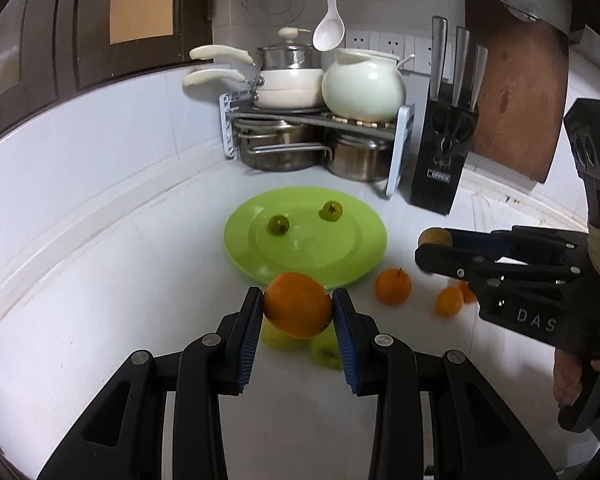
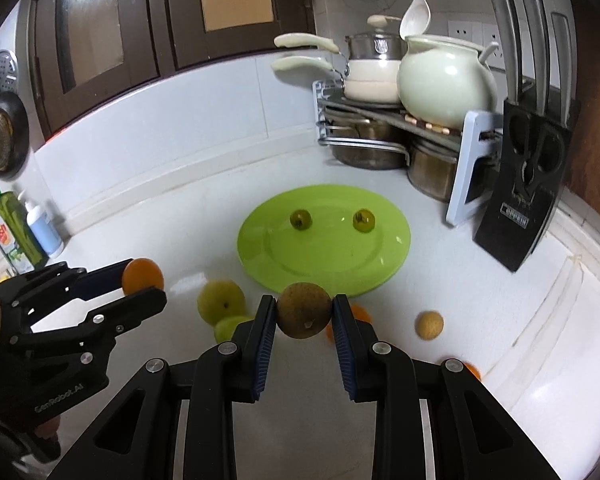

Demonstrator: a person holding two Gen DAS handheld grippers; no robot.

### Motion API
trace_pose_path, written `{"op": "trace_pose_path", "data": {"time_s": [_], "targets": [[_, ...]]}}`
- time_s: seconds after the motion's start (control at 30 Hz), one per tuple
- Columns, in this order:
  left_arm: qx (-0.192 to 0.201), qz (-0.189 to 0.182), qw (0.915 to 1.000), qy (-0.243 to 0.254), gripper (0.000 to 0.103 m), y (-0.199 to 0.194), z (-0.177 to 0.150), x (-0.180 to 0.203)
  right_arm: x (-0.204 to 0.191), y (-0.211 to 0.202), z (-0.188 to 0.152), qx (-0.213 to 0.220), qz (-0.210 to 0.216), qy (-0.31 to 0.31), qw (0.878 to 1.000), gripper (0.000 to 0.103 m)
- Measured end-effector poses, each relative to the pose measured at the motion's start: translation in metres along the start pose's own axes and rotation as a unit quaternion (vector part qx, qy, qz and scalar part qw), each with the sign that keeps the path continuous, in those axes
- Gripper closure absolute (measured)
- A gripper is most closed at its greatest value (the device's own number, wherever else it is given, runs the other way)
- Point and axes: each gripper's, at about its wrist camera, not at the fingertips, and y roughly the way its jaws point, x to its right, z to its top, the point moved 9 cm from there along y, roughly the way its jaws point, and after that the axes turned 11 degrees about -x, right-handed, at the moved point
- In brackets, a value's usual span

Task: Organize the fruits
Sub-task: 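Carry the orange and brown fruit over the green plate and release them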

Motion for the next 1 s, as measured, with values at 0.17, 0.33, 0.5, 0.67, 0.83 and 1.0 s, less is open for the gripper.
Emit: {"op": "trace_pose_path", "data": {"time_s": [0.17, 0.33, 0.5, 0.67, 0.83, 1.0], "targets": [[-0.006, -0.009, 0.9999, 0.001, 0.068, 0.011, 0.018, -0.004, 0.001, 0.005, 0.016, 0.002, 0.004, -0.006, 1.000, 0.073], [-0.004, -0.017, 0.9998, 0.003, 0.068, 0.021, 0.038, -0.008, 0.002, 0.010, 0.034, 0.003, 0.005, -0.015, 1.000, 0.073], [-0.016, -0.027, 0.9995, 0.001, 0.068, 0.038, 0.057, -0.010, 0.005, 0.019, 0.052, -0.002, 0.005, -0.025, 1.000, 0.073], [-0.017, -0.024, 0.9995, 0.007, 0.068, 0.049, 0.076, -0.013, 0.010, 0.028, 0.070, -0.002, 0.005, -0.034, 0.999, 0.073], [-0.030, -0.030, 0.9991, 0.003, 0.068, 0.068, 0.094, -0.018, 0.018, 0.040, 0.091, -0.005, 0.005, -0.040, 0.999, 0.073], [-0.050, -0.034, 0.9981, -0.002, 0.068, 0.096, 0.110, -0.027, 0.029, 0.063, 0.111, -0.020, 0.012, -0.038, 0.999, 0.073]]}}
